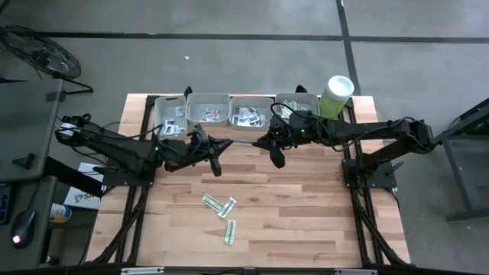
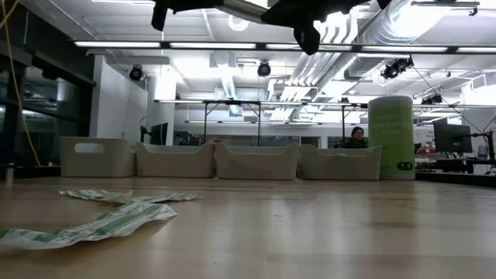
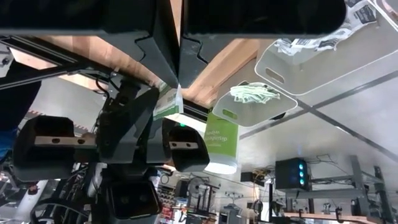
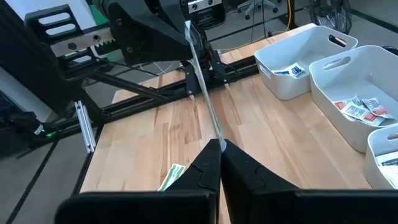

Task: Pick & Place First Aid Supplies
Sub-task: Put the green bandage into the right gray bin

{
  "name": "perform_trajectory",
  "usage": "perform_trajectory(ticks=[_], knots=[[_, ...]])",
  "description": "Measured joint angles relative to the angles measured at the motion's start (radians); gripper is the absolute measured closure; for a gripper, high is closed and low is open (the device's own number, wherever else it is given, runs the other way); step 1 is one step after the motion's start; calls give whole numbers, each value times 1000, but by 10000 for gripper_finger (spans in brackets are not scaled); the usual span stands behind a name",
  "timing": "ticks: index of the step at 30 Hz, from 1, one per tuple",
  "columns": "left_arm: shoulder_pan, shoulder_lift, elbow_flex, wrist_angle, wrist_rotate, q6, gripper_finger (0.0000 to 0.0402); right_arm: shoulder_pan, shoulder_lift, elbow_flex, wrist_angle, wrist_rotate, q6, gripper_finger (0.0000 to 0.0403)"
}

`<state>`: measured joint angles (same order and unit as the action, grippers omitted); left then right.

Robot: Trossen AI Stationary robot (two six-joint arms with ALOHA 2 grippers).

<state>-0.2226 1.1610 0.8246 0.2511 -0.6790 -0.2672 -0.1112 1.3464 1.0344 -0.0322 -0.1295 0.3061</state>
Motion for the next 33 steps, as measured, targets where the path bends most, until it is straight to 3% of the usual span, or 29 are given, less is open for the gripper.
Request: perform_trajectory(ticks=[5, 12, 18, 25, 33], knots=[[0, -2, 0, -31, -18, 1, 387, -1, 0, -4, -24, 12, 7, 403], [0, -2, 2, -43, -61, 1, 315, -32, -2, -3, -50, 20, 42, 403], [0, -22, 2, -66, -88, -15, 267, -106, -13, -3, -188, 147, 103, 403], [0, -83, 2, -255, -90, -142, 259, -249, -31, -1, -478, 351, 112, 403], [0, -99, 2, -444, -81, -313, 259, -441, -31, -48, -539, 346, 47, 403]])
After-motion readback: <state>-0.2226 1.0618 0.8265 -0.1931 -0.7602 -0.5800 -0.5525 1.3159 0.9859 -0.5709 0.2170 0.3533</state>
